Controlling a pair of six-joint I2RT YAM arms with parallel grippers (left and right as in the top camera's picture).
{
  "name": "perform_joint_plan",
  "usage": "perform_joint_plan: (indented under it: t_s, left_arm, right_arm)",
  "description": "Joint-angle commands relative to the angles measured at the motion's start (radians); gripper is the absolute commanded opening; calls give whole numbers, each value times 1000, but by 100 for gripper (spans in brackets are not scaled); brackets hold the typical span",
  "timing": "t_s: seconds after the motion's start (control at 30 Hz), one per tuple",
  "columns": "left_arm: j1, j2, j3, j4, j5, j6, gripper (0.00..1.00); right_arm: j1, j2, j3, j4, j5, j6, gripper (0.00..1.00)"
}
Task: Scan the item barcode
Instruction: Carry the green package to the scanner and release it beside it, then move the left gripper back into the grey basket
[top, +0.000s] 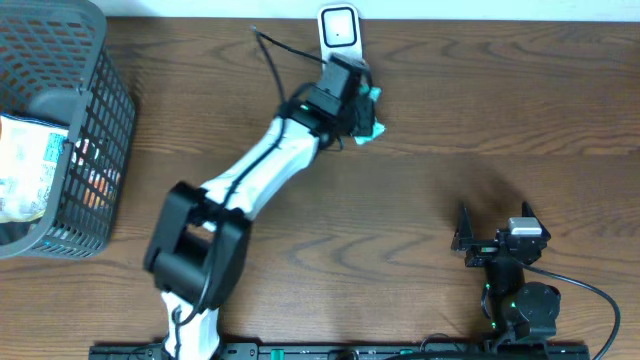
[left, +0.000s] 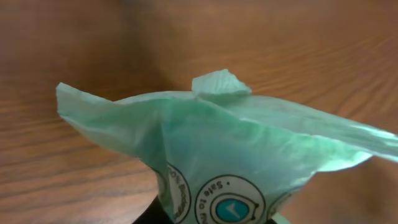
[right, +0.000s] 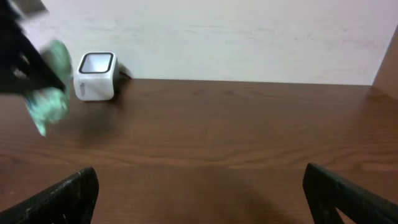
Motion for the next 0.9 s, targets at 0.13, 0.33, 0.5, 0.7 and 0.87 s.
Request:
perform_joint_plan:
  t_s: [0.13, 0.33, 0.5, 0.7, 0.87]
  left_arm:
    - [-34, 25, 16, 18, -35, 35, 44]
    - [-6, -87, 16, 20, -35, 36, 54]
    - [65, -261, 16, 13, -35, 36, 55]
    - [187, -494, 16, -51, -35, 63, 68]
    - [322, -640, 16, -133, -36, 213, 74]
  right_arm:
    - [0, -5, -2, -4, -2, -11, 99]
    - [0, -5, -2, -4, -2, -11, 99]
    - [0, -5, -2, -4, -2, -11, 99]
    - [0, -5, -2, -4, -2, -11, 99]
    - [0, -5, -2, -4, -2, -11, 99]
